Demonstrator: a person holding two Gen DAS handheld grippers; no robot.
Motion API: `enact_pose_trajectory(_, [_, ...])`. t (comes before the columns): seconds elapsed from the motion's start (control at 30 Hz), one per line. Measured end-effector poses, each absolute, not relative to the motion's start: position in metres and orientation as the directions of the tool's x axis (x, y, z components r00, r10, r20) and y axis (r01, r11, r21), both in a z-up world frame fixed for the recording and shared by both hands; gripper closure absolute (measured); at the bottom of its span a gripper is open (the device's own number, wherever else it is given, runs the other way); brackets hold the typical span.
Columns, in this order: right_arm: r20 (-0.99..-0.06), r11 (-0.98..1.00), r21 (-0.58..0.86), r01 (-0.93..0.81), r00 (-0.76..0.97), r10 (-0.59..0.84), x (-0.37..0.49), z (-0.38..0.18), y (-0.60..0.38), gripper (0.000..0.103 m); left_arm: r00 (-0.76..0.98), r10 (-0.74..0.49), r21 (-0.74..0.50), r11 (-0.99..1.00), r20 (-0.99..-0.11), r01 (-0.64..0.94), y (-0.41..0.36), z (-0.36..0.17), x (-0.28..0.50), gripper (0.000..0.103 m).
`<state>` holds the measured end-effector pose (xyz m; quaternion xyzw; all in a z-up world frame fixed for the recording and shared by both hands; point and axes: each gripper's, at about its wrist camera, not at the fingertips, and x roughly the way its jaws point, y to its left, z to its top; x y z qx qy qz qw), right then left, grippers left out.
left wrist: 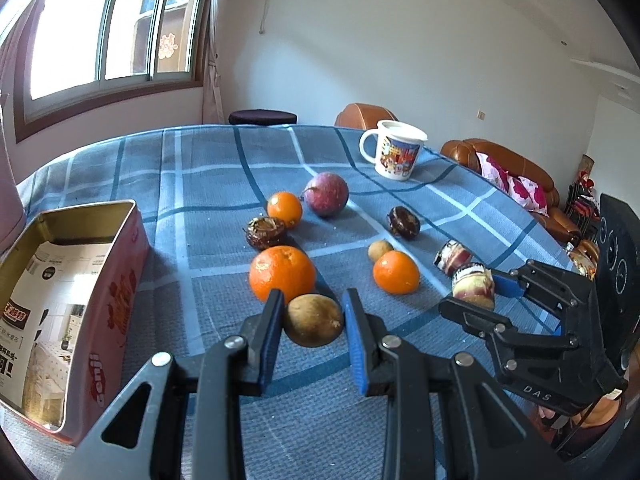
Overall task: Organize fruits
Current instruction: 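Close the left tool on the brown kiwi and lift it while the right tool holds the can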
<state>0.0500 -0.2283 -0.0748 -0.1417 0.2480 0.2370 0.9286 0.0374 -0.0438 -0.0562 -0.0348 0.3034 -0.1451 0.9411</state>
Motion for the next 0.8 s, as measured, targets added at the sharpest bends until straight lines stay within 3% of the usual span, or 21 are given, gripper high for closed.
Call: enact_pose_trajectory(0.8, [-0.432,0.844,-0.148,-0.515,0.802,0.413,0.037,-0.069,-0.234,0.064,0.832,-0.256,-0.102,0.966,-0.493,0.237,-0.045,-0.049,0.021,0.071])
